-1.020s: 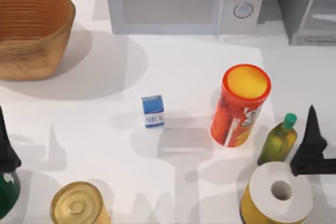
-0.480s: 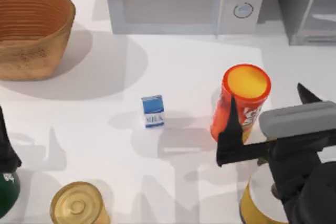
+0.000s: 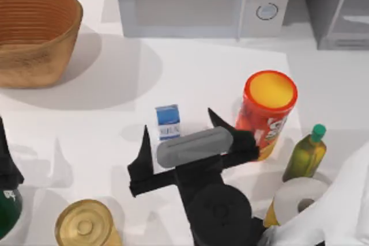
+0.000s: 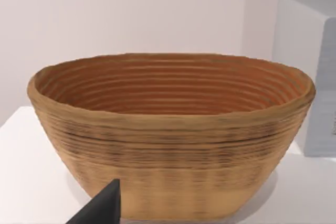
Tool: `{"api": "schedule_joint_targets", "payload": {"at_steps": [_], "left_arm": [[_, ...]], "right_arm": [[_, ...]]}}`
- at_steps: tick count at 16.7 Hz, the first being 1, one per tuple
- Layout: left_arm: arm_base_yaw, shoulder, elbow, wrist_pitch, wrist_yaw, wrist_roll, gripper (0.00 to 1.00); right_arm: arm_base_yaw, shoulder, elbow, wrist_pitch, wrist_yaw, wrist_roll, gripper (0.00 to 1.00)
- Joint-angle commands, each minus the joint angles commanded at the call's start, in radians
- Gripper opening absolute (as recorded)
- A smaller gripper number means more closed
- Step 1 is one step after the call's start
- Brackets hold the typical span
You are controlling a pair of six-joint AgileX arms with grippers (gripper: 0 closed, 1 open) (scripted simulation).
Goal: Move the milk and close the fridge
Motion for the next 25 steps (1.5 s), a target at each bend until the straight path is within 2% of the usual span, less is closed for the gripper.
{"api": "schedule_joint_targets", "payload": {"at_steps": [4, 7, 16, 25], "left_arm": [[0.000, 0.000, 0.000, 0.000, 0.000, 0.000, 1.00], [0.000, 0.000, 0.000, 0.000, 0.000, 0.000, 1.00], [0.000, 0.000, 0.000, 0.000, 0.000, 0.000, 1.00], [0.000, 0.000, 0.000, 0.000, 0.000, 0.000, 1.00]], "right_arm": [[-0.038, 0.272, 0.151, 0.145, 0.001, 0.013, 1.00], [-0.071, 0.372, 0.214, 0.206, 0.003, 0.019, 1.00], [-0.078, 0.391, 0.252, 0.192, 0.001, 0.021, 1.00], [-0.157, 0.420, 0.345, 0.131, -0.076, 0.018, 1.00]]}}
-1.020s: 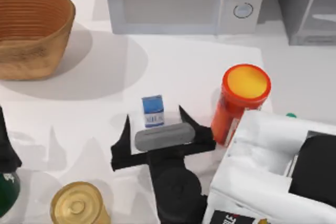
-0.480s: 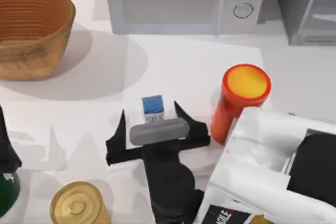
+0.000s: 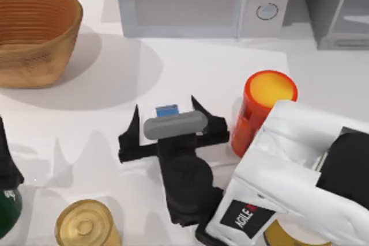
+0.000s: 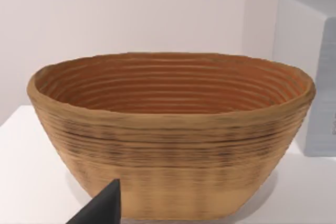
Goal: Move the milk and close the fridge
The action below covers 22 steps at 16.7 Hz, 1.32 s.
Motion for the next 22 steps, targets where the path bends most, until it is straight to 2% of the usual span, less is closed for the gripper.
{"api": "schedule_joint_targets", "payload": {"at_steps": [2, 15, 22], "left_arm": [[0.000, 0.000, 0.000, 0.000, 0.000, 0.000, 1.00], [0.000, 0.000, 0.000, 0.000, 0.000, 0.000, 1.00], [0.000, 0.000, 0.000, 0.000, 0.000, 0.000, 1.00]], "right_arm": [[0.000, 0.000, 0.000, 0.000, 0.000, 0.000, 1.00], [0.000, 0.000, 0.000, 0.000, 0.000, 0.000, 0.02], [0.000, 0.000, 0.000, 0.000, 0.000, 0.000, 0.00]]}}
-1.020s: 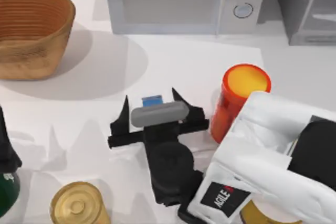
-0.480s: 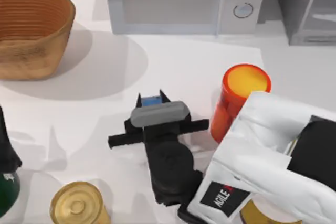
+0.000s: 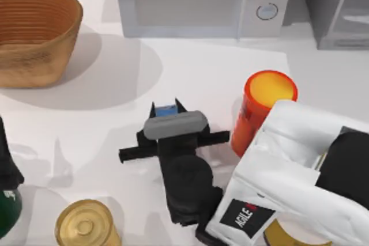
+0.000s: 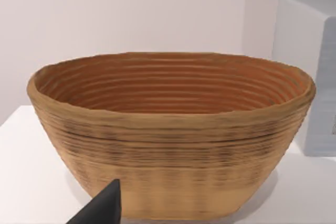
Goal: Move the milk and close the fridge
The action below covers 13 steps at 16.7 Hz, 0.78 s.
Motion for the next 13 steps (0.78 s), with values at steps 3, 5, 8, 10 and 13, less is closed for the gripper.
{"api": "schedule_joint_targets", "payload": {"at_steps": [3, 5, 8, 10, 13], "left_arm": [[0.000, 0.000, 0.000, 0.000, 0.000, 0.000, 1.00], [0.000, 0.000, 0.000, 0.000, 0.000, 0.000, 1.00], [0.000, 0.000, 0.000, 0.000, 0.000, 0.000, 1.00], [0.000, 0.000, 0.000, 0.000, 0.000, 0.000, 1.00], [0.000, 0.000, 0.000, 0.000, 0.000, 0.000, 1.00]], "right_arm": [[0.003, -0.003, 0.001, 0.000, -0.001, 0.000, 0.00], [0.000, -0.012, 0.025, 0.004, -0.008, -0.013, 0.00], [-0.015, -0.037, 0.039, 0.007, -0.017, -0.026, 0.00], [-0.023, -0.055, 0.035, -0.002, -0.018, -0.016, 0.00], [-0.012, -0.082, 0.007, -0.034, -0.013, 0.005, 0.00]]}}
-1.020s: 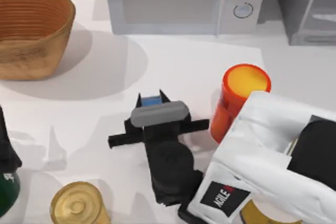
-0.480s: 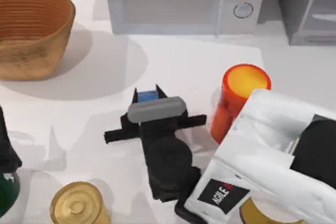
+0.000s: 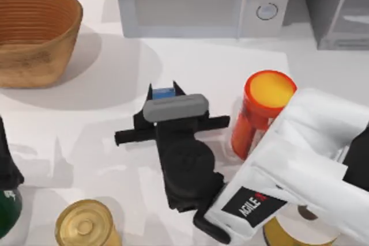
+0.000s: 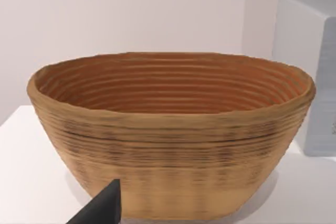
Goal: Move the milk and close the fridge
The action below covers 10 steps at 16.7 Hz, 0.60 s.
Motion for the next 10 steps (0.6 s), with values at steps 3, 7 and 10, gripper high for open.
{"api": "schedule_joint_targets", "payload": {"at_steps": [3, 7, 10], "left_arm": [[0.000, 0.000, 0.000, 0.000, 0.000, 0.000, 1.00], [0.000, 0.000, 0.000, 0.000, 0.000, 0.000, 1.00], [0.000, 0.000, 0.000, 0.000, 0.000, 0.000, 1.00]], "right_arm": [[0.016, -0.019, -0.028, -0.034, 0.008, 0.002, 0.00], [0.015, -0.030, -0.035, -0.051, 0.012, -0.003, 0.00], [0.013, -0.025, -0.032, -0.049, 0.011, -0.001, 0.00]]}}
